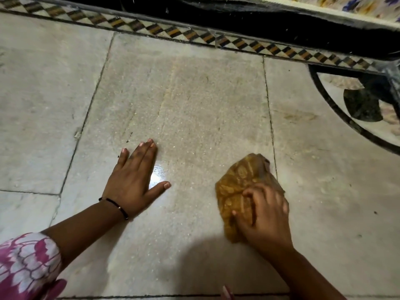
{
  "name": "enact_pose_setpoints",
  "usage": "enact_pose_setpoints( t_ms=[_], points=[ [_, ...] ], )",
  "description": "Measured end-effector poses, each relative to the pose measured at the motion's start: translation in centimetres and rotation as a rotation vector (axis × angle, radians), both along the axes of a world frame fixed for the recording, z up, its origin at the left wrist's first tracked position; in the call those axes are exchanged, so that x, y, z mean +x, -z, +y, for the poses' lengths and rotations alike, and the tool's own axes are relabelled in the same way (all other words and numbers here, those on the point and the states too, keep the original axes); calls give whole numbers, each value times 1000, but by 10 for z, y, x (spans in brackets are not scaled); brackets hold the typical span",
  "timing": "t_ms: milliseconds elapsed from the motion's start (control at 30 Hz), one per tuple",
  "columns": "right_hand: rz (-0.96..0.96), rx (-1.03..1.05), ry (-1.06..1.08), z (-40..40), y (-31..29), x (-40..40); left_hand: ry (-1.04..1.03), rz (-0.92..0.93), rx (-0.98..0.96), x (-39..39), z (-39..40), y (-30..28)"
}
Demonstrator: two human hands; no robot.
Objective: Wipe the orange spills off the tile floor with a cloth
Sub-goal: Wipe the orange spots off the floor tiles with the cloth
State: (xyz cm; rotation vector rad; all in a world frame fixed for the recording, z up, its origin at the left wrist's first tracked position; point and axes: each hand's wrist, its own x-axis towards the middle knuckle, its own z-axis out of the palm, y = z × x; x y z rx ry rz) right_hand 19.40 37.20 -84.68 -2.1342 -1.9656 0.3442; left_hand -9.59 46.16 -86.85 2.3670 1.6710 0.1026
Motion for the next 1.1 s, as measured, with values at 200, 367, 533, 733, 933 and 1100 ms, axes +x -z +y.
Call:
enact_pose_setpoints(
  t_ms=[200, 367, 533, 733, 933, 1100],
  points=[
    [-25, -82, 145, 94, 5, -38, -4, -4, 0, 1, 0, 0],
    [-106, -122, -185, 129, 6, -97, -4, 13, -15, 2, -1, 0],
    [-130, -7, -408, 61, 15, -70, 9, 31, -11, 1, -1, -1],
    [-204, -49, -93, 47, 16, 29, 10, 7, -13, -1, -2, 1],
    [-186, -17, 343, 168, 13, 25, 6, -24, -9, -3, -1, 3],
    [-264, -27, -2, 210, 16, -43, -5, -39, -27, -3, 2, 5]
  ],
)
